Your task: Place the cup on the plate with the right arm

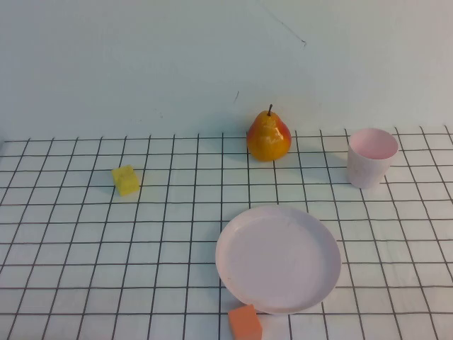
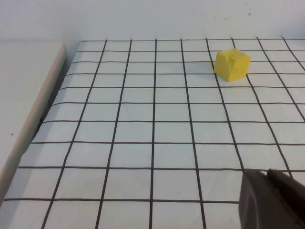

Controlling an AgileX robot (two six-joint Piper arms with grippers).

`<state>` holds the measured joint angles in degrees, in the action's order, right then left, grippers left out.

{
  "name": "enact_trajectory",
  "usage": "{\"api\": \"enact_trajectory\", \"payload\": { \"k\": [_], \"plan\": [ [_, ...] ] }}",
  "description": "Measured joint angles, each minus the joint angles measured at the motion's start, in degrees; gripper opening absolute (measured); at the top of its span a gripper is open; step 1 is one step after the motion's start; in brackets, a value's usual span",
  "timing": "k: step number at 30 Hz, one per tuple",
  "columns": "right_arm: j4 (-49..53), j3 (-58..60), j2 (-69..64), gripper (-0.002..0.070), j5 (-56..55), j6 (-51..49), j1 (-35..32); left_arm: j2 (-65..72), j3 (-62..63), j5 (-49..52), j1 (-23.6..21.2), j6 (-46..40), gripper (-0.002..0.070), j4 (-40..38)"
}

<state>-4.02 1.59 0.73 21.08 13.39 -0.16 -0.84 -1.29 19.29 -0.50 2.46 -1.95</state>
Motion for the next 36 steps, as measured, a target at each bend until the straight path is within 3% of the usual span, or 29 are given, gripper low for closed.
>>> {"api": "enact_trajectory", "payload": {
  "k": [21, 28, 33, 36],
  "plan": [
    [0.1, 0.0, 0.0, -0.0002, -2.1, 0.0, 0.0, 0.0, 0.0, 0.0, 0.0, 0.0, -0.0003, 0.0],
    [0.1, 0.0, 0.0, -0.0002, -26.5, -0.8, 0.0, 0.0, 0.0, 0.0, 0.0, 0.0, -0.0003, 0.0],
    [0.1, 0.0, 0.0, -0.0002, -49.8, -9.5, 0.0, 0.0, 0.0, 0.0, 0.0, 0.0, -0.0003, 0.0],
    [-1.4, 0.0, 0.0, -0.0002, -57.0, -10.3, 0.0, 0.0, 0.0, 0.0, 0.0, 0.0, -0.0003, 0.0]
  ]
}}
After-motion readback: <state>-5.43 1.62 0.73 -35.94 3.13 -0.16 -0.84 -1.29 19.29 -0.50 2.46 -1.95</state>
